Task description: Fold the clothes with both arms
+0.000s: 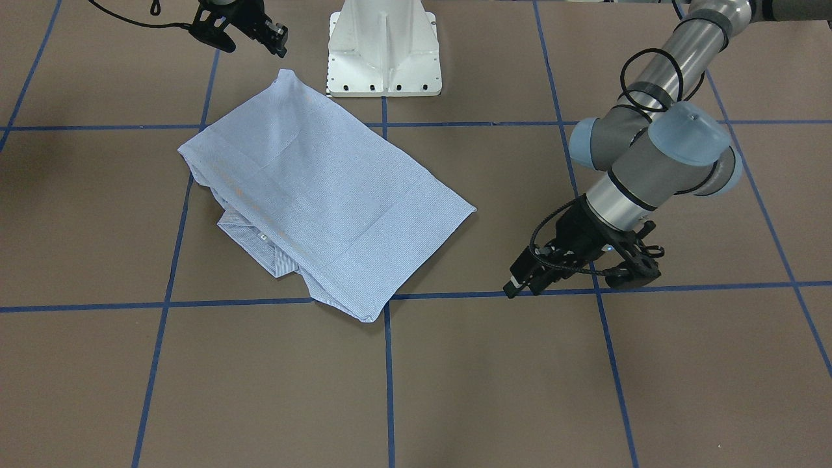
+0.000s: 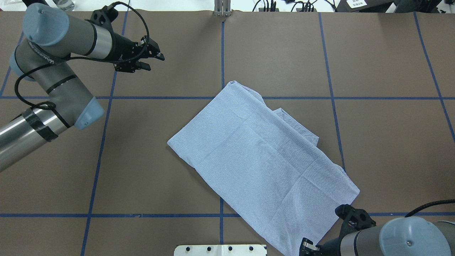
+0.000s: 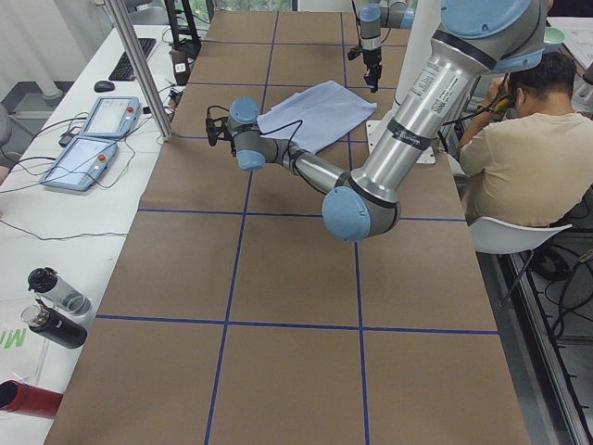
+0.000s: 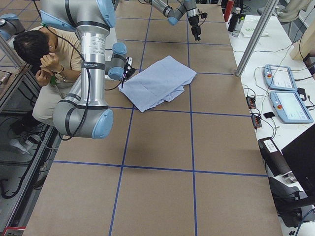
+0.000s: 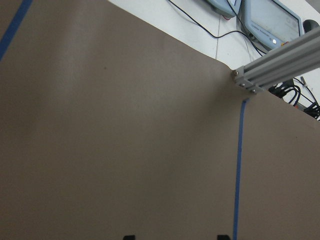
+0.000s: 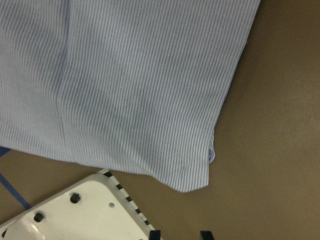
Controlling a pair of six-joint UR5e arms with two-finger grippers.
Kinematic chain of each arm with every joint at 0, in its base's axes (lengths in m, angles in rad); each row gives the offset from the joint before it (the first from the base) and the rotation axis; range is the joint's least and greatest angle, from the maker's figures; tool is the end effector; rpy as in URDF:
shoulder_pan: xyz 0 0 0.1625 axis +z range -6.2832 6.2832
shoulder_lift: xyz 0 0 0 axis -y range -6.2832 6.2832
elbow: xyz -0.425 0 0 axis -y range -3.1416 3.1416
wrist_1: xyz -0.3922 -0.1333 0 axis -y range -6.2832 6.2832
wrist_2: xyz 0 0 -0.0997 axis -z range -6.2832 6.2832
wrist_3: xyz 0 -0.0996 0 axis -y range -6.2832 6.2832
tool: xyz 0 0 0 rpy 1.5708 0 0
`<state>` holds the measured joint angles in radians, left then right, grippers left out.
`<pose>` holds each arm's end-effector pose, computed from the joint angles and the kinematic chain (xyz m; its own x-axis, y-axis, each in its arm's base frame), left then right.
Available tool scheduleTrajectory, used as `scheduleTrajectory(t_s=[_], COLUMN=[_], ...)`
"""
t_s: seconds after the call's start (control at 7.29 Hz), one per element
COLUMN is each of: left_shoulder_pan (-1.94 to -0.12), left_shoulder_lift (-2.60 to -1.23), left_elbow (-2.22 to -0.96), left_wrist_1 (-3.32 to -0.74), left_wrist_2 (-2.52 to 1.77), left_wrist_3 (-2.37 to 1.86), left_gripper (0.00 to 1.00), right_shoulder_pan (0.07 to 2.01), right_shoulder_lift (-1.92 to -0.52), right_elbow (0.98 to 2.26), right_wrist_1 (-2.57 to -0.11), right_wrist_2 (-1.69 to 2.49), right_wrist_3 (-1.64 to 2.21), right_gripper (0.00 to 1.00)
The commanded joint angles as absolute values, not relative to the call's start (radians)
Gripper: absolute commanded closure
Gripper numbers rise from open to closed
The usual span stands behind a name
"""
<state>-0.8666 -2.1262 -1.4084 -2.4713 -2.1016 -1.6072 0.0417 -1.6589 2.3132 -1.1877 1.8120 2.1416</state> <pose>0.3876 -0.5843 0.3010 0.1647 -0.2423 -0.9561 0.3483 0.9212 -0.1735 -0.4029 -0.1264 0.3105 0.5166 0.5467 0.6589 -0.1356 0.8122 -0.5675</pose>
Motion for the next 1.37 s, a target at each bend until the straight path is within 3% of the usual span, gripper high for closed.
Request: scheduleTrajectory(t_s=[0.0,0.14,0.41,0.69,1.23], left_shoulder_pan=[-0.757,-0.680,-0.547,-0.523,-0.508], left_shoulder_lift=[-2.045,-1.967,-1.959,-1.962,-1.960], left_elbow=[-1.533,-1.595,-1.597,-1.606,-1.612], left_wrist_1=[-2.430,-2.428,-2.367,-2.312,-2.298], left_wrist_2=[-2.089,-2.000,-1.844,-1.821,-1.806], left_wrist_3=[-1.769,-1.781,-1.864,-1.865,-1.867], left_gripper=[0.32,0.32,0.32,0.32,0.36], right_shoulder_pan=[0.108,0.194,0.317,0.370,0.373], right_shoulder_lift=[-1.658,-1.651,-1.617,-1.496,-1.494], right_elbow=[2.384,2.372,2.320,2.208,2.204], right_wrist_1=[-1.187,-1.187,-1.187,-1.190,-1.190], right_wrist_2=[1.813,1.813,1.815,1.816,1.816], right_wrist_3=[2.174,2.169,2.128,2.079,2.079], right_gripper=[0.00,0.00,0.00,0.00,0.00])
